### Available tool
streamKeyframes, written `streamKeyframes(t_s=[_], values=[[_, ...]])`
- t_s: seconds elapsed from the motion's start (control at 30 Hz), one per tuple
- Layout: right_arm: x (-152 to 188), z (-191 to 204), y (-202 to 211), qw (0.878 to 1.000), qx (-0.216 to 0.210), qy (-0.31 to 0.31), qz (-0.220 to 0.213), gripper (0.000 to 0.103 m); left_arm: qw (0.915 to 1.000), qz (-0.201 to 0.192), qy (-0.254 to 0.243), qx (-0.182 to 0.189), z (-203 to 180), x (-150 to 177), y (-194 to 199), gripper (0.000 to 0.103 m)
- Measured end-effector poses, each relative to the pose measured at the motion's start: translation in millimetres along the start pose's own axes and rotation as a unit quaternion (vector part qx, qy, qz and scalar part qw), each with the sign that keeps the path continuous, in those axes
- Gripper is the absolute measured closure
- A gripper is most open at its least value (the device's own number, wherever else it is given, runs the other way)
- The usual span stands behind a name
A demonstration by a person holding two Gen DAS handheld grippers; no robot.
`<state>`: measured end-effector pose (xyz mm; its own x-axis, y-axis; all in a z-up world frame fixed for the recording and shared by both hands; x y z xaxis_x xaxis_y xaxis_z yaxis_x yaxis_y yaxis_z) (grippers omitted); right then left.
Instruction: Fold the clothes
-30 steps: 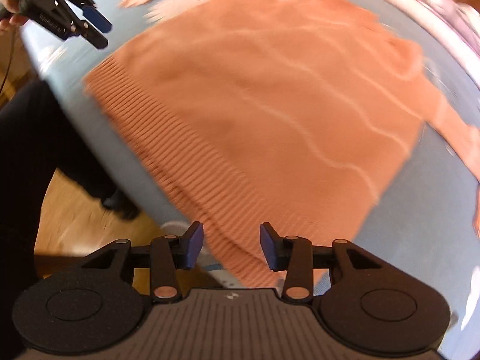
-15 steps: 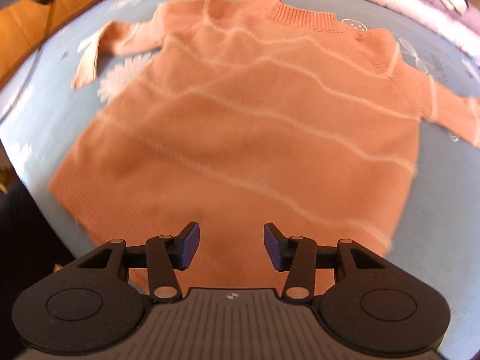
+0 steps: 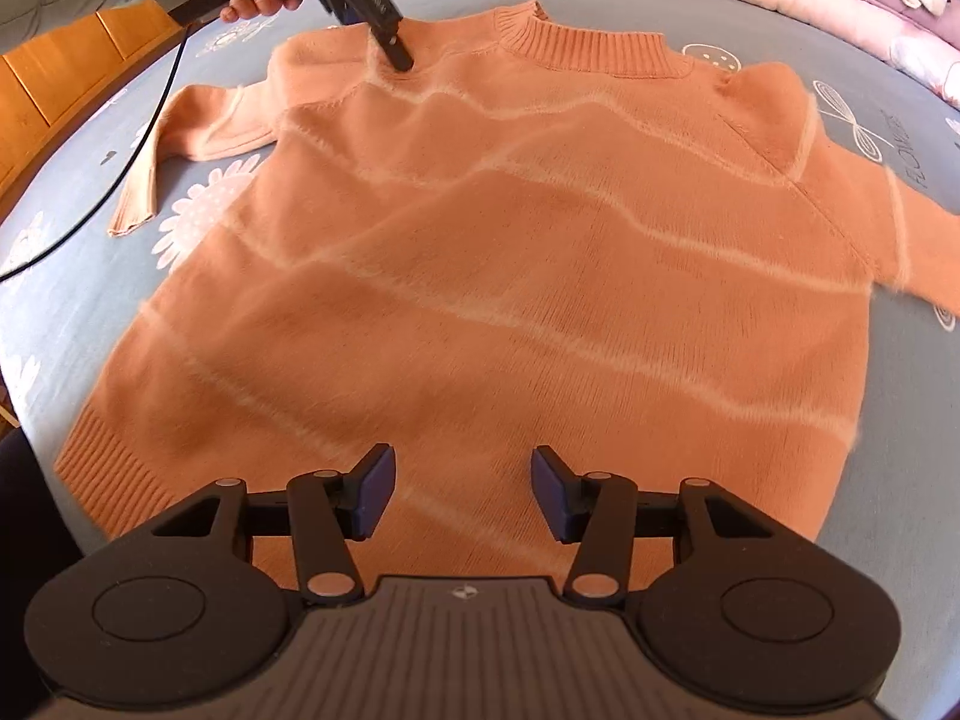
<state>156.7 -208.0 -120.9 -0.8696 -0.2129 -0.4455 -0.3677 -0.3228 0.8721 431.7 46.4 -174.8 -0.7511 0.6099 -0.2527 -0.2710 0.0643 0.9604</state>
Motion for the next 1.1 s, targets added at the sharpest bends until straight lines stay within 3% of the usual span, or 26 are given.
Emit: streamKeyframes(t_s=[0.07, 0.17, 0.23, 0.3, 0.4, 0.57, 0.67, 0.7, 0.73, 0.77, 0.83, 0.9, 0.97, 1.0, 1.03, 1.1], values=[[-1.4, -1.1, -3.4, 1.000, -0.001, -0.004, -0.002, 0.047, 0.9987, 0.000, -0.014, -0.048, -9.5, 6.7, -1.3, 0.099], [-1.5, -2.1, -4.5, 1.000, -0.003, -0.009, -0.005, 0.047, 0.9898, -0.027, -0.023, -0.138, -14.2, 12.5, 13.6, 0.099], [-0.4, -2.7, -2.6, 1.000, -0.002, -0.012, -0.009, 0.047, 0.9872, -0.044, 0.018, -0.152, -1.0, 15.1, 25.9, 0.096], [0.8, -3.2, -0.6, 1.000, -0.001, -0.017, -0.010, 0.047, 0.9797, -0.046, 0.016, -0.194, 8.9, 15.4, 31.0, 0.095], [3.9, -3.2, 0.0, 1.000, 0.000, -0.021, -0.008, 0.047, 0.9784, -0.038, 0.038, -0.200, 19.0, 15.2, 19.3, 0.095], [9.7, -3.6, 0.0, 1.000, 0.014, -0.026, -0.001, 0.047, 0.9609, -0.001, 0.008, -0.277, 17.3, 27.0, -24.5, 0.094], [14.0, -7.1, 5.7, 0.999, 0.015, -0.034, -0.004, 0.044, 0.9577, -0.017, 0.029, -0.286, 27.7, 28.8, -14.8, 0.095], [15.9, -9.2, 6.3, 0.999, 0.012, -0.039, -0.002, 0.044, 0.9577, -0.018, 0.034, -0.285, 32.6, 29.4, -9.2, 0.102], [18.0, -11.4, 5.9, 0.999, 0.012, -0.043, 0.001, 0.044, 0.9465, -0.009, 0.037, -0.321, 42.2, 30.9, -1.9, 0.102], [19.9, -13.2, 4.9, 0.999, 0.012, -0.045, 0.003, 0.044, 0.9404, -0.008, 0.038, -0.338, 53.1, 33.8, 4.9, 0.102], [22.6, -15.5, 2.1, 0.999, 0.009, -0.051, 0.008, 0.044, 0.9629, -0.024, 0.097, -0.251, 75.7, 45.2, 18.9, 0.098], [23.1, -15.6, 0.6, 0.998, 0.004, -0.055, 0.007, 0.044, 0.9766, -0.068, 0.128, -0.158, 81.7, 55.6, 38.4, 0.096], [22.1, -14.5, -0.7, 0.998, 0.000, -0.059, 0.006, 0.044, 0.9843, -0.103, 0.125, -0.070, 78.2, 63.7, 56.7, 0.069], [21.2, -13.7, -1.1, 0.998, -0.002, -0.059, 0.005, 0.044, 0.9882, -0.103, 0.106, -0.041, 73.7, 66.4, 60.4, 0.045], [20.3, -13.0, -1.5, 0.998, -0.004, -0.058, 0.005, 0.044, 0.9914, -0.098, 0.081, -0.029, 67.7, 68.4, 62.1, 0.031], [17.8, -10.7, -1.4, 0.998, -0.005, -0.056, 0.005, 0.044, 0.9948, -0.089, 0.029, -0.040, 62.5, 69.2, 62.5, 0.030]])
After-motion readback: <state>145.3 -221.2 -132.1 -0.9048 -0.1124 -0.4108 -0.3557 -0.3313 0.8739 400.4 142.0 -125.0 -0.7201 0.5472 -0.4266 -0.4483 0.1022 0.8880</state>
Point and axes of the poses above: each gripper's, at about its wrist camera, not at the fingertips, and y roughly against the way its jaws point, z to its left, x to its underside, the point moved 5 cm from there along -y, roughly the way its jaws point, and after that the axes turned 8 degrees about -y, right-handed, at the moved point
